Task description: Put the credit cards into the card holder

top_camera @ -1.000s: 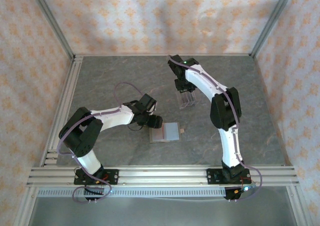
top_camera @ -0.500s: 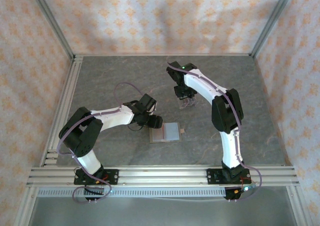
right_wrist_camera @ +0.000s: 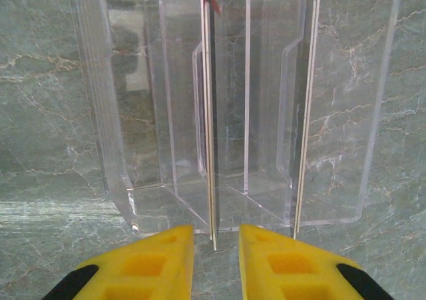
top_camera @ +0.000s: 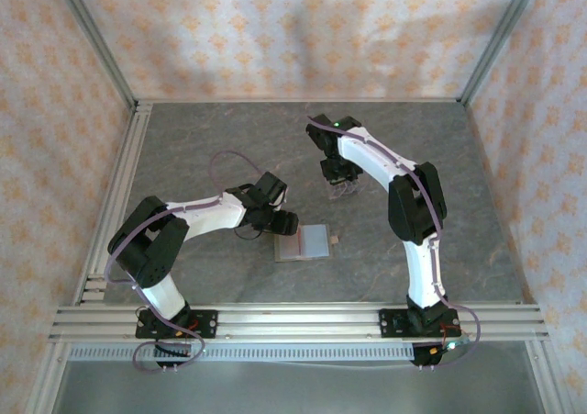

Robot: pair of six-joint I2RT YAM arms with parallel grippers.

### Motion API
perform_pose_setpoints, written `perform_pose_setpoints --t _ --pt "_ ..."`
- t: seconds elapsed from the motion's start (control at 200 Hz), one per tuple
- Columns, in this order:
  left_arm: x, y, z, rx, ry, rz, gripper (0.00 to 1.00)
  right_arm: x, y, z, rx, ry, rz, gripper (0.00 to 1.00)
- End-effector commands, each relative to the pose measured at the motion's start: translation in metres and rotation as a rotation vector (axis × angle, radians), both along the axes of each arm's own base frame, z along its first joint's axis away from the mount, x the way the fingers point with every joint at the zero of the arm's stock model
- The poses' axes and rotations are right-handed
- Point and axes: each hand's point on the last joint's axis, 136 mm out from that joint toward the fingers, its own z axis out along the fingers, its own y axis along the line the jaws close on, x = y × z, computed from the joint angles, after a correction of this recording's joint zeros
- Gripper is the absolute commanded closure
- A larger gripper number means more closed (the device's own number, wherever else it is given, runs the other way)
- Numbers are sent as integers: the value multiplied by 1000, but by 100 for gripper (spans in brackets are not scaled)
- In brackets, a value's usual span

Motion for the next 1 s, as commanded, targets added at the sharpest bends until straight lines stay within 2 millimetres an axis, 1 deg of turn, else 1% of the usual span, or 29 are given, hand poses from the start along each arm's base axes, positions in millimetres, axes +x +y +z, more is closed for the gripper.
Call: perform_pose_setpoints --t 0.0,0.25,0.661,0.991 --pt "-4 -3 -2 -7 0 -19 34 -11 -5 2 -33 27 15 76" --pt "-4 -2 -3 -5 1 -19 34 -14 -4 0 -31 40 20 80" --pt "-4 -3 -3 -5 4 -18 34 -20 -5 -3 -36 54 22 78" --pt "-4 -2 -4 -1 5 -18 34 -23 -6 -3 -37 61 24 83"
